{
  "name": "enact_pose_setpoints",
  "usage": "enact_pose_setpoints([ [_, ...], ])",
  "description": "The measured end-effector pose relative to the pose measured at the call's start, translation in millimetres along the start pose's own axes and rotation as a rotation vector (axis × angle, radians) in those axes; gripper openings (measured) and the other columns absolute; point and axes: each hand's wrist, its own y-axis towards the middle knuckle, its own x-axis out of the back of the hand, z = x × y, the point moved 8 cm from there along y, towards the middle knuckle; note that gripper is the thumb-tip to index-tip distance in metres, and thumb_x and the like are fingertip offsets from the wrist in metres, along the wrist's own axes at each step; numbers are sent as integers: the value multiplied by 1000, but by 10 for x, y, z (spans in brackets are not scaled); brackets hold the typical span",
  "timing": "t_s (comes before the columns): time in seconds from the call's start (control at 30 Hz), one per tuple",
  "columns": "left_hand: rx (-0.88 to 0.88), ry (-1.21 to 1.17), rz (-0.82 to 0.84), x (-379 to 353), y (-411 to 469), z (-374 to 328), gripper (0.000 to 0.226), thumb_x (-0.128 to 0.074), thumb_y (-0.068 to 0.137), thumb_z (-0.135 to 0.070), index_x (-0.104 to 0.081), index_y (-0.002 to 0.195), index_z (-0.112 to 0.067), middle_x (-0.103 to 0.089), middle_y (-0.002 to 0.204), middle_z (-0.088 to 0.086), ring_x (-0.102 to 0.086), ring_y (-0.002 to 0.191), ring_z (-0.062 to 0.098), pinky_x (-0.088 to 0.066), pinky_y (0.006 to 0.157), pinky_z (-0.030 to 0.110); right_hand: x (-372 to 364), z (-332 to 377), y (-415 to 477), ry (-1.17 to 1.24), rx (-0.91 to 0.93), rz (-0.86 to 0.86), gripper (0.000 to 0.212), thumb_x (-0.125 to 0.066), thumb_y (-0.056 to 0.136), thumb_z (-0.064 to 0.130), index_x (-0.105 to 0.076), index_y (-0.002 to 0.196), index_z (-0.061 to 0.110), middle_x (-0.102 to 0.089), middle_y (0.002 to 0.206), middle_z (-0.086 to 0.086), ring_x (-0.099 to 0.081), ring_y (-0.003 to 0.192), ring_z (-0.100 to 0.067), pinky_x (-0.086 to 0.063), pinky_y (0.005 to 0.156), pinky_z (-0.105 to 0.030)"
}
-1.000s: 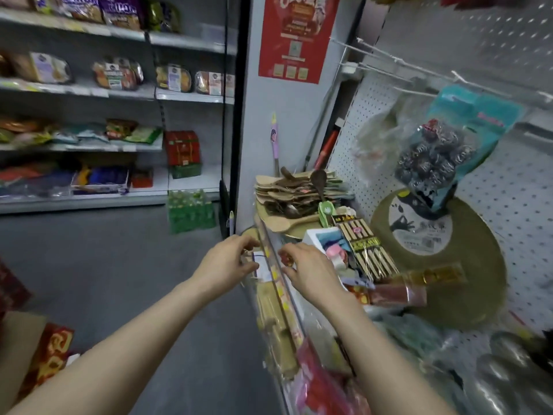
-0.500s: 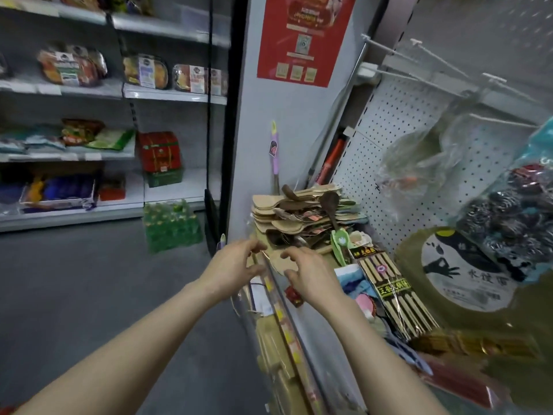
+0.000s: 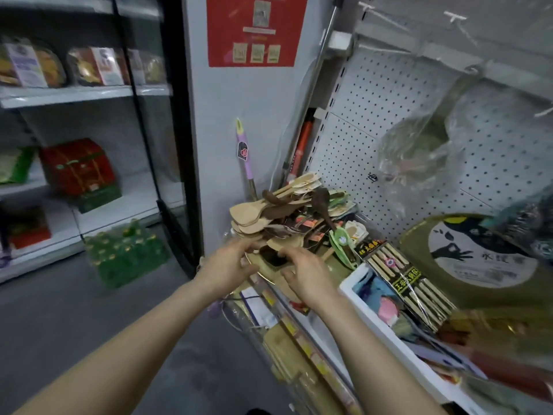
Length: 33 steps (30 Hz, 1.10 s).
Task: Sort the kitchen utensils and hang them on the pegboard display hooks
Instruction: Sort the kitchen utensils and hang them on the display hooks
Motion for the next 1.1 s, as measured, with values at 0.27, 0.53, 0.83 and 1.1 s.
enact_pose_setpoints([
  [0.27, -141, 12, 87, -138, 1044, -59, 37, -69, 84, -26, -59, 119, -25, -61, 116, -5, -58, 107, 13, -48, 88, 30, -44, -637, 740, 70, -236, -81, 37, -60, 85, 15, -60, 121, 25, -66, 112, -4, -62, 103, -26, -51, 82, -38],
  [0.53, -231, 86, 150, -213, 2303, -220, 44, -70, 83, -28, -57, 125, -26, -61, 123, -5, -59, 109, 14, -48, 92, 29, 2, -1326, 1541, 198, -462, -112, 30, -58, 92, 20, -56, 122, 26, -68, 113, -4, -64, 100, -28, -51, 76, -33],
  [0.83, -321, 64, 278, -805, 3262, -550, 45, -68, 84, -29, -53, 127, -25, -59, 123, 0, -54, 114, 20, -45, 97, 35, 106, -1895, 1701, 257, -661, -124, 38, -60, 90, 13, -57, 127, 22, -67, 118, -5, -64, 105, -25, -50, 82, -31],
  [1.1, -419, 119, 417, -1434, 3683, -758, 54, -58, 93, -27, -38, 143, -26, -46, 141, 14, -43, 129, 31, -36, 108, 39, -20, -2043, 1383, 313, -869, -201, 38, -63, 90, 17, -58, 128, 23, -69, 118, -5, -64, 105, -24, -48, 81, -28],
])
